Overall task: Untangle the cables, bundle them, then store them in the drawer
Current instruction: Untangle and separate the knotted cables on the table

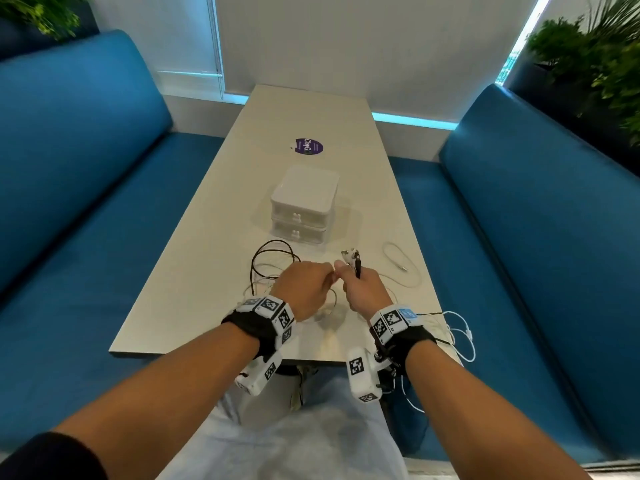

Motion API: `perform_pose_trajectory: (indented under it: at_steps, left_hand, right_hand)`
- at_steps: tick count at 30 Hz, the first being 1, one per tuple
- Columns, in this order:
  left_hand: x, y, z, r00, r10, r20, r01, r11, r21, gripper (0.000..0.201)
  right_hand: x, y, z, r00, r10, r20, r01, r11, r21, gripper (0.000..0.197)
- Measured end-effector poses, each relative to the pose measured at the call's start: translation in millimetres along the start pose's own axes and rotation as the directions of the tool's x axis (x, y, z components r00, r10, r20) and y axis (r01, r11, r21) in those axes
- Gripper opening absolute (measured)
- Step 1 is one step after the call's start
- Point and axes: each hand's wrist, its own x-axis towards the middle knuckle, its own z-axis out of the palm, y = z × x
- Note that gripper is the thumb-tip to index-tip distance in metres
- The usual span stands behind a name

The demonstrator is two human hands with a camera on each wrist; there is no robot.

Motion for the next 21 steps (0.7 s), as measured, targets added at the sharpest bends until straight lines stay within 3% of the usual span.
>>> perform_pose_trajectory:
  at_steps: [2, 5, 10, 13, 15, 18, 21]
  left_hand:
    - [1, 6, 10, 0.998, 0.067, 0.019, -0.068, 0.998, 0.006, 0.027]
    - [0, 6, 17, 0.995, 0.077, 0.057, -0.083, 0.990, 0.116, 0.030]
    - [-9, -18, 8, 0.979, 0.030, 0.201, -0.068, 0.981, 0.183, 0.036]
    - [-11, -26, 9, 0.977, 0.055, 0.205, -0.108, 0.960, 0.257, 0.035]
    - [-12, -24, 16, 0.976, 0.084, 0.201, -0.140, 0.949, 0.284, 0.035]
    - [-15, -22, 25, 0.976, 0.134, 0.170, -0.182, 0.934, 0.308, 0.035]
    - [-15, -20, 30, 0.970, 0.172, 0.175, -0.220, 0.925, 0.310, 0.033]
  right_hand:
    - [0, 2, -3, 0.999, -0.043, -0.001, 0.043, 0.998, -0.046, 0.037]
    - [0, 5, -8, 0.996, -0.089, 0.017, 0.090, 0.979, -0.181, 0.035]
    - [10, 12, -35, 0.987, 0.036, -0.156, -0.078, 0.958, -0.275, 0.038]
    - [8, 12, -38, 0.993, 0.014, -0.119, -0.060, 0.920, -0.386, 0.039]
    - [4, 7, -32, 0.994, -0.039, -0.101, 0.000, 0.933, -0.359, 0.037]
    - [3, 5, -18, 0.999, -0.054, -0.002, 0.053, 0.993, -0.105, 0.032]
    - [5, 1, -12, 0.984, -0.142, 0.110, 0.156, 0.979, -0.128, 0.038]
